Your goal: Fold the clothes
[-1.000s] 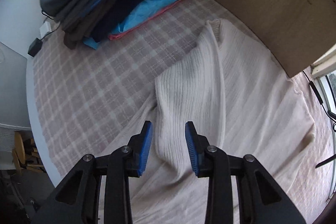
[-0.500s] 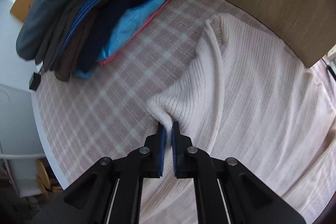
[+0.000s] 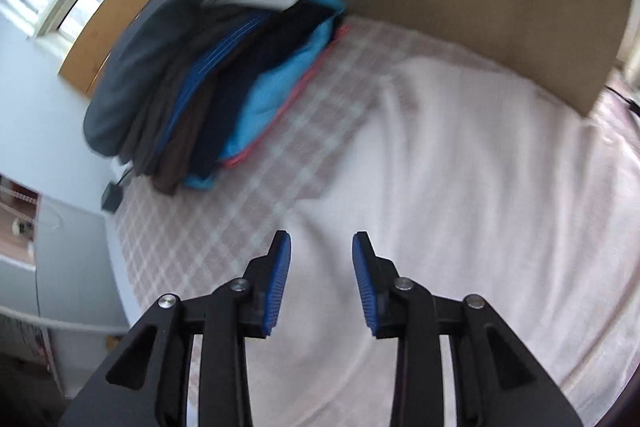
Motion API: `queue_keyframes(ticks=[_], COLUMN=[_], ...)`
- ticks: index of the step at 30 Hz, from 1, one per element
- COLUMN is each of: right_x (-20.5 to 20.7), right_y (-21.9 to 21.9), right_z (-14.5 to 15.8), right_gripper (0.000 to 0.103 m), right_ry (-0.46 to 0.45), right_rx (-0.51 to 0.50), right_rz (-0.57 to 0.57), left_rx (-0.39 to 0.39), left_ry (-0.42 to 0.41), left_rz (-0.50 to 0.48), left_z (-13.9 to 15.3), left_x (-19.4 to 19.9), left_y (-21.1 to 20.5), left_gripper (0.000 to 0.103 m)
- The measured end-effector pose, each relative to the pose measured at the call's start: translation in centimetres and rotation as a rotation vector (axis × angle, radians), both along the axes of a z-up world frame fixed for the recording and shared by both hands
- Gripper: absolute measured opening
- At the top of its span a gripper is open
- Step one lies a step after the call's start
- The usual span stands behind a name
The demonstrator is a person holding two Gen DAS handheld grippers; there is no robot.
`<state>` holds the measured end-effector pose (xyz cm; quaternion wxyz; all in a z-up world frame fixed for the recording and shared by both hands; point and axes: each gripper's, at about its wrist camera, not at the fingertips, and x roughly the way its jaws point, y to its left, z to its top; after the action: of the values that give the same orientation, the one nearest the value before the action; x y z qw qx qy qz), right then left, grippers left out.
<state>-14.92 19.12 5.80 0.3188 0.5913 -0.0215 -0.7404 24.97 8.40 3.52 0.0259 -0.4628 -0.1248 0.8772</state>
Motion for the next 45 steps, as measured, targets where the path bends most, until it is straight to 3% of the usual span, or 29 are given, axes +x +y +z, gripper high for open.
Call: queue_keyframes(ticks=[2, 5, 7, 8, 10, 11, 12, 14, 17, 18, 20, 22, 25, 27, 28, 29, 30, 31, 33, 38, 41, 45], right_x=[-0.5, -0.9, -0.7, -0.7, -0.5, -0.5, -0.4, -0.3, 0.8, 1.2, 2.0, 2.9, 3.7, 3.5, 3.3, 3.2, 3.1, 3.0, 2.8, 1.6, 1.1, 1.1], right_y=[1.8, 1.6, 1.0, 0.6, 0.2, 0.1, 0.1, 0.0, -1.5, -2.5, -4.6, -6.8, -11.2, -11.9, -12.0, -11.8, -11.5, -11.1, -9.5, -1.7, 5.0, 11.0], right_z=[-0.6, -2.6, -3.3, -3.6, -3.2, -2.8, -2.3, -1.2, 1.6, 2.2, 3.2, 3.9, 1.0, -0.6, -1.1, -1.6, -1.9, -2.1, -1.5, 1.4, 1.2, -1.4], right_gripper=[0.032, 0.032, 0.029, 0.01, 0.007, 0.008, 0.009, 0.017, 0.039, 0.042, 0.051, 0.052, 0.052, 0.052, 0.051, 0.041, 0.032, 0.016, 0.01, 0.008, 0.007, 0.006], right_ry=[-0.024, -0.088, -0.082, -0.08, -0.053, -0.032, -0.012, 0.031, 0.104, 0.124, 0.164, 0.198, 0.183, 0.183, 0.182, 0.172, 0.152, 0.134, 0.104, -0.018, -0.092, -0.149], right_rx=[0.004, 0.021, 0.06, 0.078, 0.127, 0.155, 0.184, 0.235, 0.237, 0.247, 0.268, 0.292, 0.373, 0.43, 0.45, 0.449, 0.429, 0.405, 0.313, -0.04, -0.199, -0.205], right_rz=[-0.04, -0.051, -0.052, -0.052, -0.048, -0.045, -0.041, -0.036, -0.004, 0.023, 0.076, 0.127, 0.173, 0.164, 0.151, 0.132, 0.114, 0.096, 0.063, -0.094, -0.244, -0.383], left_rx=[-0.046, -0.082, -0.092, -0.072, 0.079, 0.143, 0.158, 0.139, 0.104, 0.106, 0.105, 0.077, 0.014, -0.018, -0.029, -0.039, -0.046, -0.051, -0.065, -0.134, -0.188, -0.257], left_ry=[-0.017, -0.065, -0.091, -0.088, -0.093, -0.081, -0.075, -0.047, -0.009, -0.022, -0.045, -0.065, -0.084, -0.093, -0.085, -0.078, -0.079, -0.079, -0.064, 0.01, 0.059, 0.068], left_rz=[-0.086, -0.12, -0.095, -0.085, -0.092, -0.099, -0.1, -0.072, 0.03, 0.058, 0.1, 0.07, 0.007, -0.01, -0.015, -0.02, -0.023, -0.027, -0.037, -0.112, -0.201, -0.341], left_z=[-0.8, -2.7, -3.6, -3.5, -2.8, -2.2, -1.6, -0.5, 0.2, -0.3, -1.2, -2.2, -3.3, -3.9, -3.9, -4.0, -3.9, -3.8, -3.0, 0.2, 1.9, 1.7], left_x=[-1.1, -2.3, -3.0, -3.1, -3.0, -2.7, -2.3, -1.4, -0.5, -0.8, -1.4, -2.5, -3.7, -4.0, -3.9, -3.9, -4.0, -4.1, -4.0, -2.8, -2.1, -1.8], left_y=[2.1, 3.1, 2.5, 2.1, 1.1, 0.8, 0.5, -0.5, -2.9, -3.4, -4.3, -3.7, -2.1, -1.2, -1.0, -0.8, -0.6, -0.5, 0.1, 2.4, 4.9, 8.2], left_gripper=[0.026, 0.025, 0.005, 0.003, 0.003, 0.003, 0.004, 0.008, 0.04, 0.042, 0.042, 0.041, 0.04, 0.023, 0.022, 0.015, 0.01, 0.009, 0.008, 0.008, 0.008, 0.008])
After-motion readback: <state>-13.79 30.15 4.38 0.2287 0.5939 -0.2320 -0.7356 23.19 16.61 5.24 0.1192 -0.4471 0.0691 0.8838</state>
